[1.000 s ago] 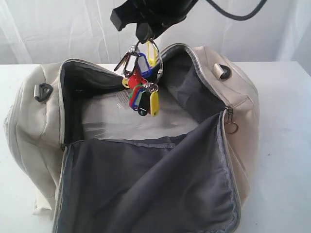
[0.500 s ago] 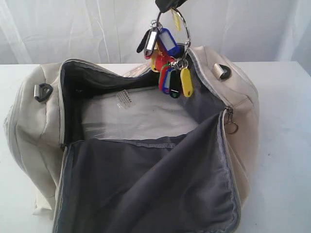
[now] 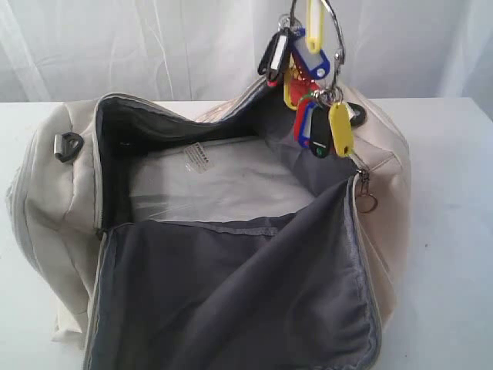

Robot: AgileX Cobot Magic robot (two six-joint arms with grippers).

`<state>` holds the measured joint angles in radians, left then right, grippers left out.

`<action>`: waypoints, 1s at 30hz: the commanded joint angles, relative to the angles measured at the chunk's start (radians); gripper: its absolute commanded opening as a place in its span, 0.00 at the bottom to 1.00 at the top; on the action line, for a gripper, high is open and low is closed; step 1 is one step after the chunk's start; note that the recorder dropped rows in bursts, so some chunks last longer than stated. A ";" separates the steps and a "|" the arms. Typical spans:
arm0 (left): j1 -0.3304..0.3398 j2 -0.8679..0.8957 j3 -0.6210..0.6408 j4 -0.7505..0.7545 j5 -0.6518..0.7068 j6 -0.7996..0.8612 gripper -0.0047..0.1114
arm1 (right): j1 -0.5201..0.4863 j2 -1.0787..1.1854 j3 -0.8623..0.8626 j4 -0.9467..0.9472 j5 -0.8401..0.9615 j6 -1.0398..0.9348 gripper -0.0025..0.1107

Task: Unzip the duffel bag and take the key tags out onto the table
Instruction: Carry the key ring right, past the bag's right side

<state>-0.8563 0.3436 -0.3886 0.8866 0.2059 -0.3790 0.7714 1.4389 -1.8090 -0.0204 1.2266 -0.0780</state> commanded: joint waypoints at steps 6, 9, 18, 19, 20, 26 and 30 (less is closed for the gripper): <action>-0.005 -0.007 0.005 0.015 -0.008 -0.011 0.04 | -0.005 -0.146 0.177 -0.080 -0.006 0.078 0.02; -0.005 -0.007 0.005 0.015 -0.008 -0.011 0.04 | -0.005 -0.186 0.238 -0.118 -0.006 0.118 0.02; -0.005 -0.007 0.005 0.015 -0.005 -0.013 0.04 | -0.005 -0.280 0.416 -0.233 -0.006 0.220 0.02; -0.005 -0.007 0.005 0.013 -0.005 -0.013 0.04 | -0.005 -0.285 0.438 -0.239 -0.006 0.224 0.02; -0.005 -0.007 0.005 0.013 -0.005 -0.013 0.04 | -0.005 -0.290 0.460 -0.246 -0.006 0.226 0.02; -0.005 -0.007 0.005 0.011 -0.005 -0.016 0.04 | -0.005 -0.290 0.585 -0.315 -0.006 0.247 0.02; -0.005 -0.007 0.005 0.011 -0.005 -0.016 0.04 | -0.005 -0.290 0.654 -0.397 -0.006 0.293 0.02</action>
<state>-0.8563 0.3436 -0.3886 0.8866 0.2059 -0.3830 0.7714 1.1582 -1.1904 -0.3554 1.2250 0.1853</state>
